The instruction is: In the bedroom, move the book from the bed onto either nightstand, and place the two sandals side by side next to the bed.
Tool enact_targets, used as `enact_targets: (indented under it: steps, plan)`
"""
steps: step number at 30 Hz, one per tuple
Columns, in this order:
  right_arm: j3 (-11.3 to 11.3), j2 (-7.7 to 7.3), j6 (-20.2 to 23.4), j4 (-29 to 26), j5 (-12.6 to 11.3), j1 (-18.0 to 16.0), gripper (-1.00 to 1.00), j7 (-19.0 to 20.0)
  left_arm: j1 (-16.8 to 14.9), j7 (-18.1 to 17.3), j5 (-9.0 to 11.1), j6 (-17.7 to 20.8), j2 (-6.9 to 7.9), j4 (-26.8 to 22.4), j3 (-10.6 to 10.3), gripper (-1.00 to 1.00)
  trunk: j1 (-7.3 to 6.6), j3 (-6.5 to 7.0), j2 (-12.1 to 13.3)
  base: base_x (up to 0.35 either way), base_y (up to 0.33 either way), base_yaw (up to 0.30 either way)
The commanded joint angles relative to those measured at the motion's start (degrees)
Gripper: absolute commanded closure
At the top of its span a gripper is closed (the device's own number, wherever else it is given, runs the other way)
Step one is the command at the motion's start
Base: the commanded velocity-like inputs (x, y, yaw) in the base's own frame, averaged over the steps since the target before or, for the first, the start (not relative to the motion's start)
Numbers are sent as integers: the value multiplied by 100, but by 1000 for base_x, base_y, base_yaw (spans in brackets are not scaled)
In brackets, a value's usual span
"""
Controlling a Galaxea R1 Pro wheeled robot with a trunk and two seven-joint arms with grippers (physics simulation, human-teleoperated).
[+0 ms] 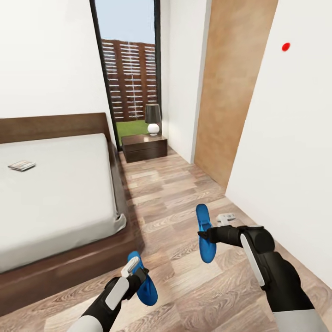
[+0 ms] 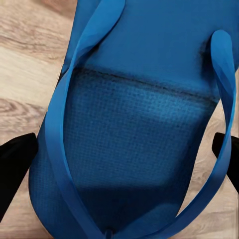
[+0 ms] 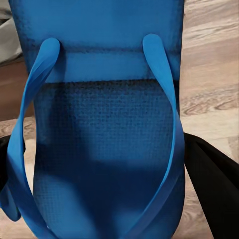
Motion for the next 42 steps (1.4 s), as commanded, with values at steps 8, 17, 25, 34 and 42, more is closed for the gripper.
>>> enact_targets:
  steps: [8, 17, 25, 34, 42]
  plan:
    - [25, -3, -6, 278, -26, -104, 100, -1, -2, 120, 54, 20, -22, 57, 15, 100, 1, -24, -3, 81, -310, 234]
    - [45, 5, -10, 308, -26, -122, 100, -1, -2, 196, 51, 15, -24, 83, 19, 100, 1, -44, -3, -51, -329, 235]
    - [442, 19, -32, 1111, -20, -426, 100, -10, -2, 368, 48, -32, -23, 104, 20, 100, 1, -63, -3, 78, -331, 235]
    - [573, 7, -44, 1233, -34, -526, 100, 7, -5, 1446, 117, -162, -50, 61, -3, 100, 1, -71, -3, 112, -330, 238]
    - [599, 18, -38, 1225, -28, -528, 100, -9, -5, 1518, 428, -181, -23, 95, 16, 100, 1, -72, -3, 167, -313, 238]
